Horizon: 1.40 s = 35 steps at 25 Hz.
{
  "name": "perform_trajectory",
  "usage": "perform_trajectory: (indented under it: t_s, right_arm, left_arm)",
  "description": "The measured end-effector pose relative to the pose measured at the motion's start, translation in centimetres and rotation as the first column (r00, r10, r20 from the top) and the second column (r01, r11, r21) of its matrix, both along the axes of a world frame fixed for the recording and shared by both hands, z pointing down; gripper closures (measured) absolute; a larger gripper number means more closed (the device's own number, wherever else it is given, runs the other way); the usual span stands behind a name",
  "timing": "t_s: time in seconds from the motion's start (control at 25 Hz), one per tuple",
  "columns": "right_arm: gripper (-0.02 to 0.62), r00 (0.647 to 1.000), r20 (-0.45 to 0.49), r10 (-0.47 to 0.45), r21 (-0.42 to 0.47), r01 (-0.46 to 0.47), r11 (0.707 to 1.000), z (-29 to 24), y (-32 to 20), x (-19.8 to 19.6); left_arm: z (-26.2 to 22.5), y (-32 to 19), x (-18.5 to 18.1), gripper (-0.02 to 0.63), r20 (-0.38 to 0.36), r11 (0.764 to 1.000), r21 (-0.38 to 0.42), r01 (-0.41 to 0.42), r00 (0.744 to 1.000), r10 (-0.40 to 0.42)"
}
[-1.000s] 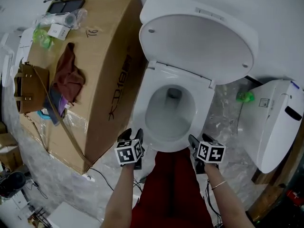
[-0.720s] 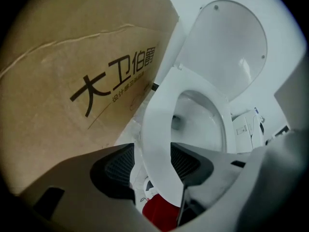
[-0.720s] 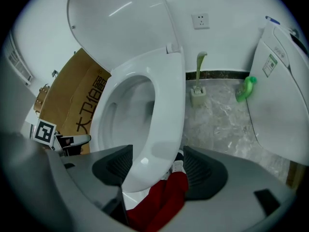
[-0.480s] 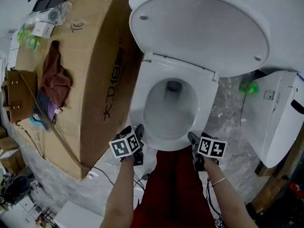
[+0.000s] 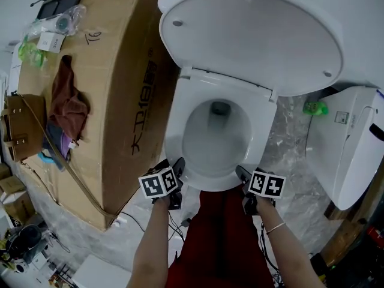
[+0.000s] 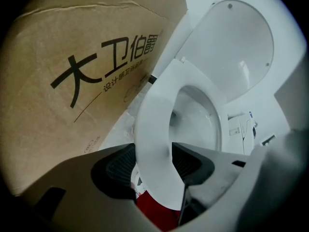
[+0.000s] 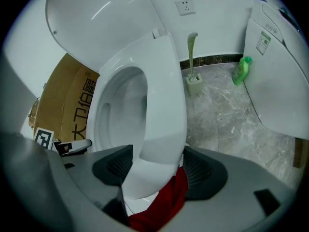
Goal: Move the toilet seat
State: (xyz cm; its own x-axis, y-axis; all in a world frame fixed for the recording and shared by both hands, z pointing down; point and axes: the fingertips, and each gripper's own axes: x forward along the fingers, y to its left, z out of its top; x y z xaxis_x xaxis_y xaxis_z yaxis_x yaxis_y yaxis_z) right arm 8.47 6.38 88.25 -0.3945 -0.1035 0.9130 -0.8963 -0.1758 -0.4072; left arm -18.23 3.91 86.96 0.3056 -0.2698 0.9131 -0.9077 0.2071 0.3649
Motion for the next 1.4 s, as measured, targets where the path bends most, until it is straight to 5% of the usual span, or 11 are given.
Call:
perform_trajectory:
  t_s: [0.4, 1.4]
  right_arm:
    - [0.278, 0.999, 0.023, 0.034, 0.011, -0.034, 0.999, -1.6, -0.2, 0.0]
    - [0.279, 0.971, 0.133, 0.2, 0.078, -0.211, 0.974, -14.1, -2.8, 0.9]
  left_arm:
    - [-1.9, -0.1, 0.0, 0.377, 0.014, 1.0, 0.022, -0.018, 1.0, 0.018]
    - [-15.9, -2.4, 0.8, 0.379, -0.011, 0.99, 0.118, -0.078, 0.997, 0.08]
